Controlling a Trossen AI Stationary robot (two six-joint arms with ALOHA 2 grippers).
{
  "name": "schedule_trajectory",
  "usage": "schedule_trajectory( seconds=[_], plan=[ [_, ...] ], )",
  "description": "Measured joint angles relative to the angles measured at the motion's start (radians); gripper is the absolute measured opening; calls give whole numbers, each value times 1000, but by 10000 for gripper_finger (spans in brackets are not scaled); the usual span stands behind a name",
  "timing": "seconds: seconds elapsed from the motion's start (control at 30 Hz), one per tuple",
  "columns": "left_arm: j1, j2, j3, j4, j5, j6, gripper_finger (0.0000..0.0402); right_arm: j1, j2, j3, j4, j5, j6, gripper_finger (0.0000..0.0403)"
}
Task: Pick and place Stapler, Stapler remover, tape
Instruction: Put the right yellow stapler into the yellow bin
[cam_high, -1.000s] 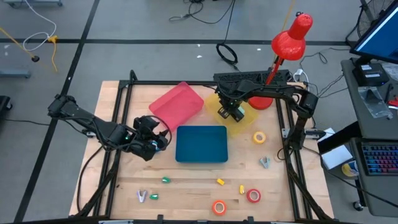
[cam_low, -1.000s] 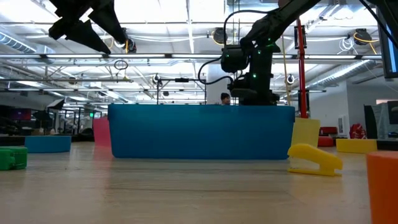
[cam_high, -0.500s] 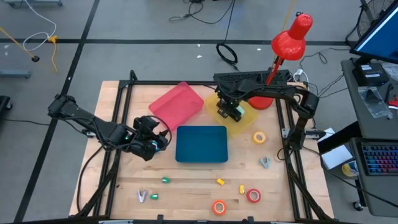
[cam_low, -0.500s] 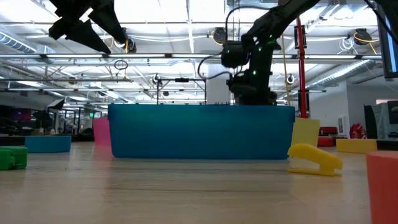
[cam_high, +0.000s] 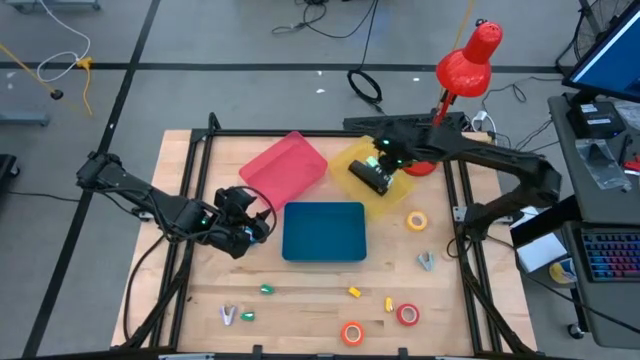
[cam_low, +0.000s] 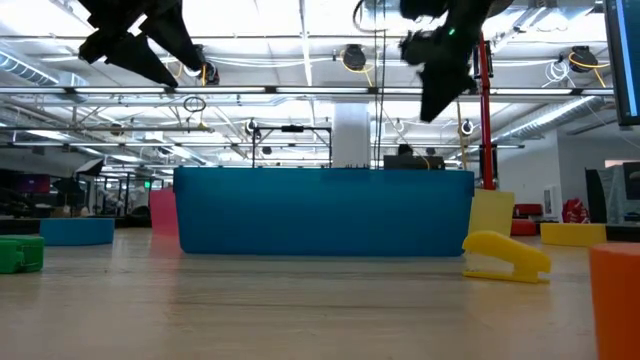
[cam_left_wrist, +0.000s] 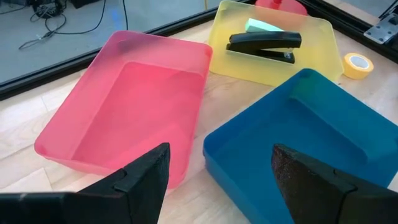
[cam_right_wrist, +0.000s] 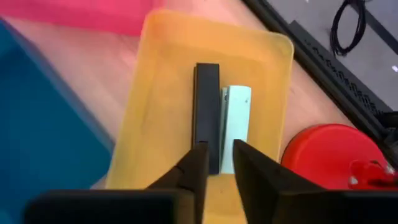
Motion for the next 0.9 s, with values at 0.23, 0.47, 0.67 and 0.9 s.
schedule_trajectory(
  seconds=[0.23, 0.47, 0.67, 0.9],
  plan=[
    [0, 0, 0, -6, 8, 0, 274, 92, -191, -120, -153, -2, 169, 10],
    [0, 0, 0, -6, 43, 25, 274, 191, -352, -292, -310, -6, 434, 3],
    [0, 0, 0, -6, 49, 28, 273, 299, -466, -417, -314, -87, 582, 1],
    [0, 0, 0, -6, 49, 28, 273, 448, -509, -490, -292, -158, 661, 1]
  ],
)
